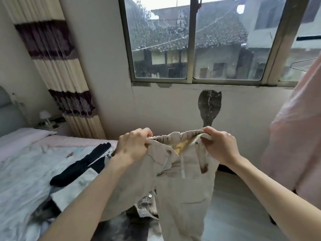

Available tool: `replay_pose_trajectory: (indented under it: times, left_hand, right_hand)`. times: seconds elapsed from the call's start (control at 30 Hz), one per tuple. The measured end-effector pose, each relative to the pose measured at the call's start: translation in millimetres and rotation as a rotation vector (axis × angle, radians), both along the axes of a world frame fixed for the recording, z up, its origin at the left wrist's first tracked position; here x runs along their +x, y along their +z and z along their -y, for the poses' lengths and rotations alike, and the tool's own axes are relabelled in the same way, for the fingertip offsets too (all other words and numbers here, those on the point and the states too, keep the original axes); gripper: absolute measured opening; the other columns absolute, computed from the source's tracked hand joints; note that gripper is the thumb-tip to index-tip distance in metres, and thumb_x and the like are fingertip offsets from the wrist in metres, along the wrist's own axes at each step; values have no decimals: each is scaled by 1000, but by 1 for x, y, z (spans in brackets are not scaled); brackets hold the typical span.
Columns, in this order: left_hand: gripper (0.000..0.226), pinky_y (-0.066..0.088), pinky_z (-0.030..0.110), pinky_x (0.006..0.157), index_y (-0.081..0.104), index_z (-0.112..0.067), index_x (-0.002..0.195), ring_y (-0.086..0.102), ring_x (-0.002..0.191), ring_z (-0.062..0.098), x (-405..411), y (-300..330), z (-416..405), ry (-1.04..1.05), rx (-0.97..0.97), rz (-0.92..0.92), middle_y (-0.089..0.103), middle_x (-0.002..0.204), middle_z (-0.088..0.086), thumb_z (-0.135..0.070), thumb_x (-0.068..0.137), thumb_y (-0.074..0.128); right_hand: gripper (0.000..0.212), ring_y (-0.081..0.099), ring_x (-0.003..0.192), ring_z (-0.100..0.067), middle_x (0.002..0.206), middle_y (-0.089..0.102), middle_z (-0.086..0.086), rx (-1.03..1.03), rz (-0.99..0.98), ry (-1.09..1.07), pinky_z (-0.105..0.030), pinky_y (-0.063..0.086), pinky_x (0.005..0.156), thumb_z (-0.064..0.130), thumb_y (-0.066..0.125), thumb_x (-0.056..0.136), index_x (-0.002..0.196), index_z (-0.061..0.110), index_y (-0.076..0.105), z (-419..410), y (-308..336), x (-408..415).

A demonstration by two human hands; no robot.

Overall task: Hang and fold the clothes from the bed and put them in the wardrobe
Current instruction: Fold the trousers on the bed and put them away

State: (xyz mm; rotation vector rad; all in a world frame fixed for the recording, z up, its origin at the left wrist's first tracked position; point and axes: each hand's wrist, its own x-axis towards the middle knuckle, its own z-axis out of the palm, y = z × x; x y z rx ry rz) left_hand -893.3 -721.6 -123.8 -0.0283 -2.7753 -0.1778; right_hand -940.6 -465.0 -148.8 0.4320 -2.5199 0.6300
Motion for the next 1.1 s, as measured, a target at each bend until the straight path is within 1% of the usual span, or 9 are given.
replay_pose_trajectory:
  times: [0.27,0.47,0.53,0.67,0.73,0.83,0.9,1.03,1.1]
  left_hand:
    - [30,46,31,76,63,-31,106,57,96,19,31,87,-122,-500,-90,12,63,101,-10,-11,88,51]
    - [26,39,26,56,61,-24,97,63,72,21,58,85,-219,-741,-310,-259,69,81,-6,-4,81,64]
    - [30,43,23,49,63,-23,86,63,61,17,63,80,-240,-857,-300,-352,66,69,-9,1,70,71]
    - [25,49,23,58,67,-23,82,64,71,13,72,68,-279,-1018,-240,-454,67,77,-12,-3,68,72]
    - [9,50,25,62,67,-21,80,63,74,12,75,61,-295,-1008,-167,-494,68,80,-11,-15,73,66]
    - [15,45,25,62,66,-15,74,61,67,15,75,49,-313,-918,2,-538,66,73,-6,-20,72,52]
    - [11,43,24,63,63,-13,72,59,63,17,73,36,-320,-884,94,-559,64,68,-4,-18,69,54]
    - [14,43,27,64,62,-14,66,61,58,17,70,19,-330,-815,165,-590,63,61,-4,-24,71,54]
    - [17,42,26,61,62,-15,64,60,55,16,72,16,-338,-795,160,-597,62,59,-5,-26,72,51]
  right_hand:
    - [47,64,78,-29,84,67,-4,1,-305,92,-27,39,68,29,28,74,99,19,67,-155,70,61]
    - [23,46,81,-19,77,58,0,442,-452,-16,-36,44,66,17,55,69,77,25,74,-264,95,93]
    - [29,53,69,-22,67,55,1,482,-498,-18,-29,42,57,16,48,71,75,27,74,-280,99,103]
    - [41,59,57,-21,62,61,6,408,-537,44,-22,43,44,0,46,69,81,27,74,-286,100,129]
    - [38,63,66,-19,75,68,7,291,-449,166,-25,50,51,2,46,75,89,27,72,-284,94,139]
    - [19,67,81,-13,90,71,6,-108,-63,415,-35,56,72,13,65,77,92,21,72,-271,82,157]
    - [12,62,79,-7,88,70,3,-334,114,497,-28,54,77,13,68,78,87,19,72,-260,79,166]
    - [21,53,61,-24,79,61,-19,-385,386,299,-35,50,62,12,50,90,104,26,60,-264,85,162]
    - [26,62,89,-24,104,65,-15,-492,563,256,-46,51,89,31,56,85,110,24,60,-271,87,161]
